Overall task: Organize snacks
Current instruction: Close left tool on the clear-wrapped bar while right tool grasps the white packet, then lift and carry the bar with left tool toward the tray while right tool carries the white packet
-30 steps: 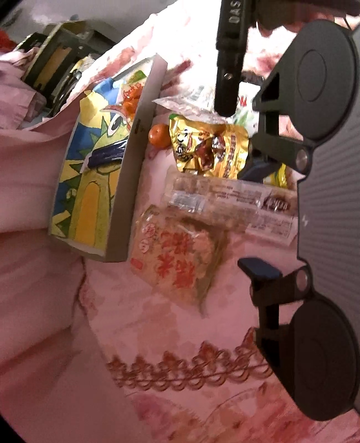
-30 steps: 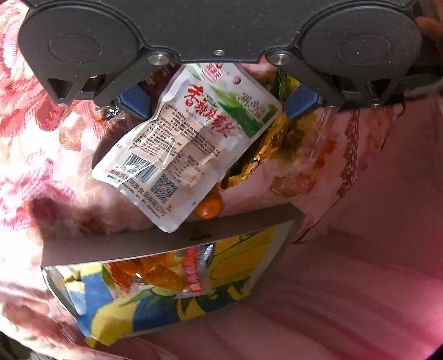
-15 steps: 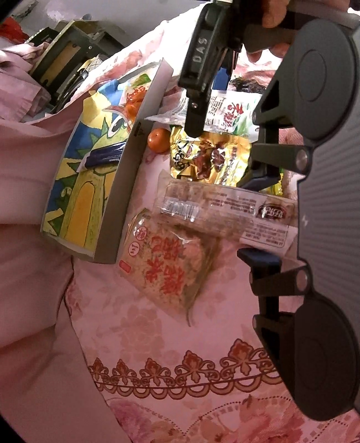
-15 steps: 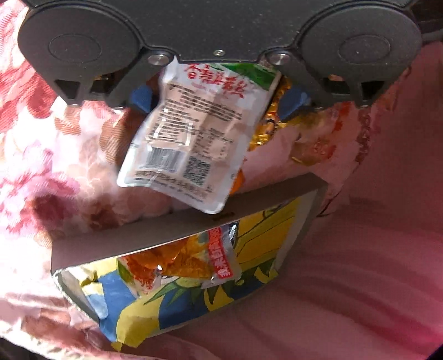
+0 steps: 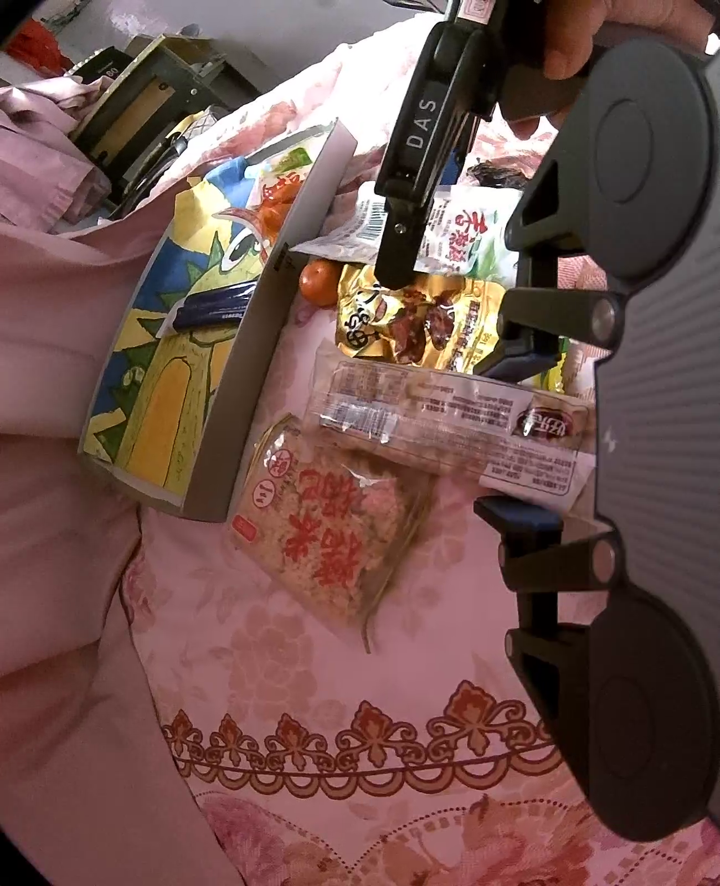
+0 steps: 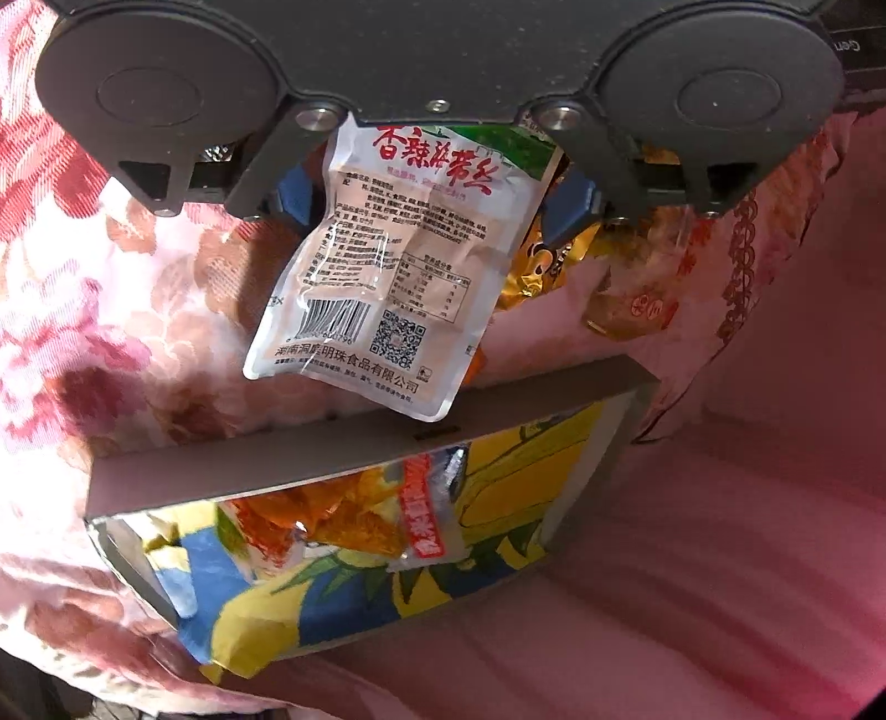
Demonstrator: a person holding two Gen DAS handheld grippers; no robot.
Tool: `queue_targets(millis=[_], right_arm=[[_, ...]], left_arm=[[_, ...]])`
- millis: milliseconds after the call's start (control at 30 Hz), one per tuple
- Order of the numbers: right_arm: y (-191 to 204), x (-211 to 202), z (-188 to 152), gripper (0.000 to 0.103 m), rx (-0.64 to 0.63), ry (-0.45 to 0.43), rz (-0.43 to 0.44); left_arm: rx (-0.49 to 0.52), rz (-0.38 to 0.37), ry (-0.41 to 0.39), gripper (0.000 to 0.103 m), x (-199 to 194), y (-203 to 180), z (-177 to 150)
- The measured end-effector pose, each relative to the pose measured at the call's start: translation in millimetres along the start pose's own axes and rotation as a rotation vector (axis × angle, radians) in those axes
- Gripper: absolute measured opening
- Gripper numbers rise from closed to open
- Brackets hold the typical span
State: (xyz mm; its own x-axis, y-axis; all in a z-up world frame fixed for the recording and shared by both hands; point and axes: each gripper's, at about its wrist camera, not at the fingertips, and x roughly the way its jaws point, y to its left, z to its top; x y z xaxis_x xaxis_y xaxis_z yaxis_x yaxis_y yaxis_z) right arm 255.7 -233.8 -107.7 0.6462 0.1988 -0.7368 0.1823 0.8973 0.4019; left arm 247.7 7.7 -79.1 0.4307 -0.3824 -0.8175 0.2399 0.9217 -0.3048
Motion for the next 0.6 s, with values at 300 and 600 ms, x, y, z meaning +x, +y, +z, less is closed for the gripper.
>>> queue_targets(millis=[300,600], right_arm=[[-8.4,3.9,8.7,0.084,0.117,-0.009,0.117],[4.9,23.8,20.4,0.079,0.076,-0.035,0.032]], left_arm=[[-0.008,-0.002,0.002,0.048,-0.9,0.2,0.4],[0.004,0.001,-0.015,0.048,-0.6,-1.6,-1.0]])
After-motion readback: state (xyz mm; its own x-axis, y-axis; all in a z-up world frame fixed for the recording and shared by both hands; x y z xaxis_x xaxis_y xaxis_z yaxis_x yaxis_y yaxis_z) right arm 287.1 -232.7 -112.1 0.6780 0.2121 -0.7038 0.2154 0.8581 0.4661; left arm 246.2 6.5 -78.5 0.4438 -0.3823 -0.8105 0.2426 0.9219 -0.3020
